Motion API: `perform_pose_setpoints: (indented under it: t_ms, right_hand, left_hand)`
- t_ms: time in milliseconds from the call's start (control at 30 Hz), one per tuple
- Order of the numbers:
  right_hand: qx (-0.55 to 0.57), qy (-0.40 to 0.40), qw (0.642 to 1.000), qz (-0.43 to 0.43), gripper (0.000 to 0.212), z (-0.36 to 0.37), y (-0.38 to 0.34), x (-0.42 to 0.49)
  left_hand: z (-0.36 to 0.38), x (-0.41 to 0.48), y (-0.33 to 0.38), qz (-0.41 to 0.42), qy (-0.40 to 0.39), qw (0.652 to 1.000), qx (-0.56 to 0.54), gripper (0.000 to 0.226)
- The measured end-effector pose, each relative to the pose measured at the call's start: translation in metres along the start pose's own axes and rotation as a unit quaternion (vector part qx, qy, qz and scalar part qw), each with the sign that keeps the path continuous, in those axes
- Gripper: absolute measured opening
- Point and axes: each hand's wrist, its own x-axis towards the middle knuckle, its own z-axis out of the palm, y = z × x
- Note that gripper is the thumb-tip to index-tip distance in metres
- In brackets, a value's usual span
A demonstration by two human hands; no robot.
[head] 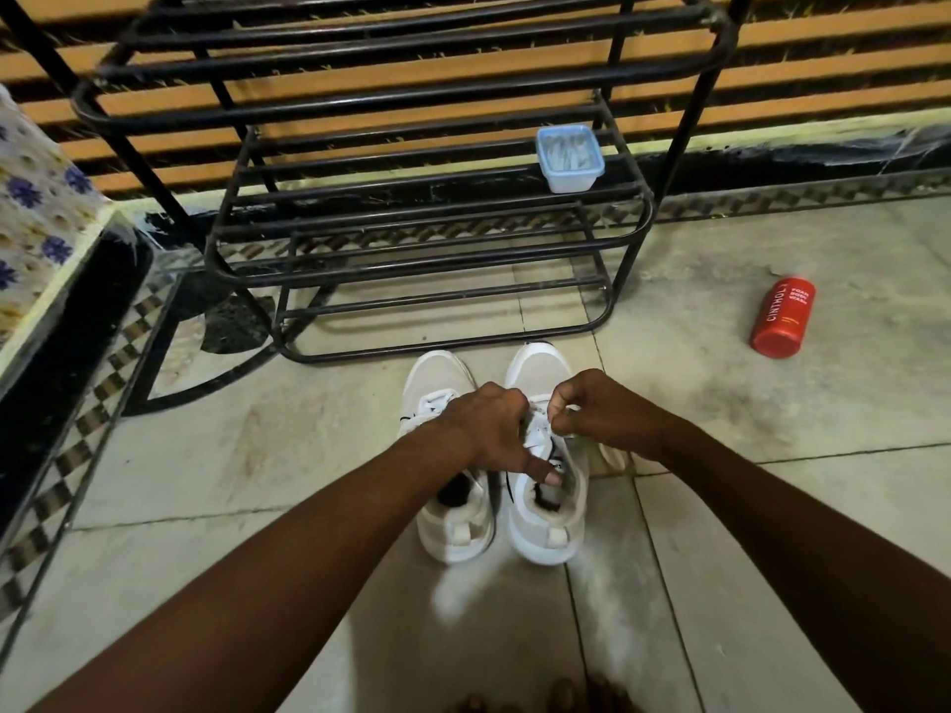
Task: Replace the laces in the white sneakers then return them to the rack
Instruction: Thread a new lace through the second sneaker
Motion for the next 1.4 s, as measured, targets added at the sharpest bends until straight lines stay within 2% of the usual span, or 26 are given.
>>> perform_pose_setpoints:
  t_ms: [167,233,300,367,467,533,600,700,767,1000,1067,1200,1300,1400]
  right_hand:
    - [-0.188,0.060,0.980,0.013,0.017,0.018,-0.007,0.007]
    - [-0.212,0.057,0.976,0.008,0.016,0.018,-0.009,0.009]
    - [-0.175,0.032,0.984,0.006,0.014,0.011,-0.009,0.008]
    - [-0.086,0.005,0.996,0.016,0.012,0.004,-0.006,0.002]
    - [-0.010,0.046,0.999,0.000,0.013,0.005,0.001,-0.009]
    - [-0.037,0.093,0.995,-0.018,0.017,0.009,0.003,-0.012]
    - [-0.069,0.112,0.991,0.001,0.021,0.009,0.003,-0.015]
    - [-0.112,0.076,0.990,0.031,0.021,0.004,0.005,-0.025]
    - [-0.131,0.063,0.989,0.002,0.018,0.004,0.004,-0.031]
    - [-0.192,0.130,0.967,-0.105,0.009,-0.003,-0.016,-0.041]
    - [-0.216,0.122,0.964,-0.098,0.008,-0.004,-0.020,-0.042]
    - [-0.186,0.113,0.974,-0.058,0.008,-0.003,-0.023,-0.045]
    - [-0.199,0.149,0.967,-0.055,0.020,-0.007,-0.020,-0.052]
    - [-0.153,0.201,0.964,-0.082,0.053,-0.011,-0.020,-0.062]
  left_hand:
    - [0.001,0.001,-0.001,0.003,-0.007,1.000,-0.005,0.071]
    - [0.002,0.001,-0.001,-0.001,-0.004,1.000,-0.005,0.072]
    - [0.001,0.001,-0.001,-0.002,-0.002,1.000,-0.005,0.070]
    - [0.001,0.002,-0.001,-0.001,-0.002,1.000,-0.001,0.069]
    - [0.001,0.003,0.001,0.005,-0.003,1.000,0.012,0.068]
    - [0.001,0.003,0.000,0.003,-0.004,1.000,0.012,0.069]
    - [0.002,0.003,-0.002,0.002,-0.005,1.000,0.012,0.071]
    - [0.002,0.002,-0.001,0.002,-0.006,1.000,0.012,0.072]
    - [0.001,0.002,0.000,0.000,-0.005,1.000,0.013,0.070]
    - [-0.003,0.001,0.005,-0.008,-0.020,1.000,0.016,0.071]
    - [-0.005,0.000,0.007,-0.009,-0.023,1.000,0.019,0.071]
    - [-0.009,-0.002,0.010,0.010,-0.023,0.999,0.020,0.075]
    - [-0.011,-0.013,0.004,0.043,-0.015,0.999,-0.001,0.075]
    - [-0.016,-0.026,-0.004,0.039,0.076,0.990,-0.111,0.039]
